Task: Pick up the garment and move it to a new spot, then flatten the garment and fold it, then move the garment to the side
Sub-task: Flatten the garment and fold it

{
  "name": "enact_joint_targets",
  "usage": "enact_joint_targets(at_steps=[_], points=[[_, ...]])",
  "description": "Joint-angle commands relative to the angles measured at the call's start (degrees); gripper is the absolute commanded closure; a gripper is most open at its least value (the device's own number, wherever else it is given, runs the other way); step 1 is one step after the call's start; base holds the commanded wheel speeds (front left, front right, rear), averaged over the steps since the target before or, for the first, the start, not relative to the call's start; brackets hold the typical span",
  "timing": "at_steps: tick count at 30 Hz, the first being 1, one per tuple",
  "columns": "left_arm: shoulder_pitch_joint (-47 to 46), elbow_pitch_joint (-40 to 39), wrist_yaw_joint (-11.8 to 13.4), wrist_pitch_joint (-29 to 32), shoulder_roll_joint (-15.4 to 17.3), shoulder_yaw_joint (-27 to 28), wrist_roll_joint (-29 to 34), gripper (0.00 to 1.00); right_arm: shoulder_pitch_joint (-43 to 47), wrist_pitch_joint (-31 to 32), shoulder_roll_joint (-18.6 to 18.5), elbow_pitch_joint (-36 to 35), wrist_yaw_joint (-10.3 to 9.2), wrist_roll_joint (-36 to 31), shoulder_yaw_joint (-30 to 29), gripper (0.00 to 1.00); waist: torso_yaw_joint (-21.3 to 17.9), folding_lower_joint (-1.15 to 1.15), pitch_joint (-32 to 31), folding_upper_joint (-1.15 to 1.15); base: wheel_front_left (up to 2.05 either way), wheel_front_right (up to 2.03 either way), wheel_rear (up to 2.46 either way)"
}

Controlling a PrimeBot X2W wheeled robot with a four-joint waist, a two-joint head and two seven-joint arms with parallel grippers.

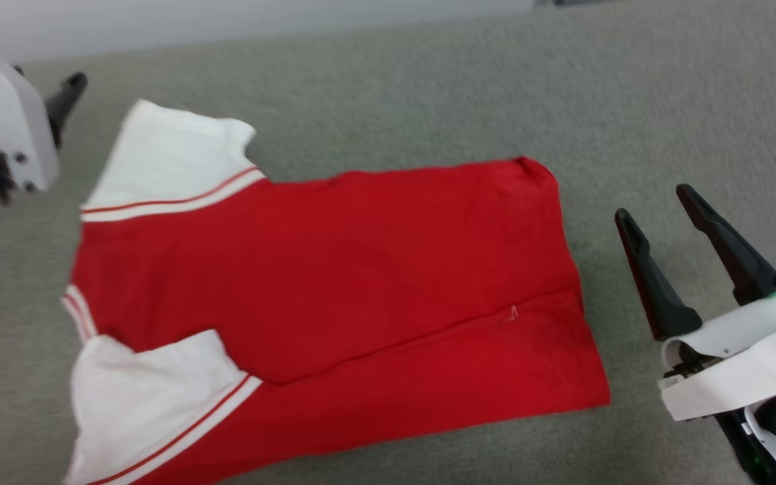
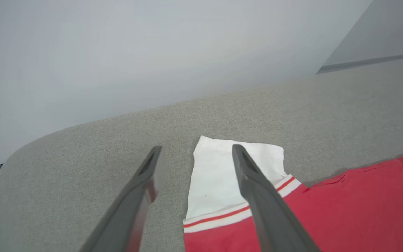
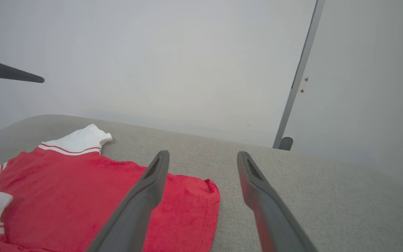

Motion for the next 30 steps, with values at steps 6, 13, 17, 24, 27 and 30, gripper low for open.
enact_joint_targets(at_steps=[6,13,17,24,27,30], points=[[-6.95,5.79,-4.84,10.44,1.46,-1.98,0.4,0.0,-2.45,-1.07,0.94,0.47,-0.08,1.25,1.87,0.0,-7.17,0.0,9.6,0.0,0.0,0.0,0.0],[-12.94,11.67,-7.1,20.58,2.55,-2.83,-0.31,0.0,-3.3,-1.42,1.52,0.23,-0.08,2.79,2.73,0.0,-9.37,0.0,13.97,0.0,0.0,0.0,0.0],[-15.77,13.84,-7.4,23.94,2.19,-3.59,0.81,0.0,-3.8,-1.28,1.46,-0.12,-0.08,3.11,2.94,0.0,-9.58,0.0,15.45,0.0,0.0,0.0,0.0],[-16.56,17.17,-6.46,28.82,0.22,-5.33,0.76,0.0,-4.48,-0.89,1.34,0.09,-0.08,4.2,3.21,0.0,-9.63,0.0,16.14,0.0,0.0,0.0,0.0],[-15.43,18.19,-6.01,31.03,-0.77,-5.7,-0.64,0.44,-4.89,-0.62,1.32,0.19,-0.08,4.86,2.98,0.0,-9.62,0.0,16.07,0.0,0.0,0.0,0.0],[-14.4,18.28,-5.21,32.9,-1.7,-5.72,-2.05,1.0,-4.98,-0.24,1.21,0.31,-0.08,5.33,2.76,0.0,-9.55,0.0,15.87,0.0,0.0,0.0,0.0]])
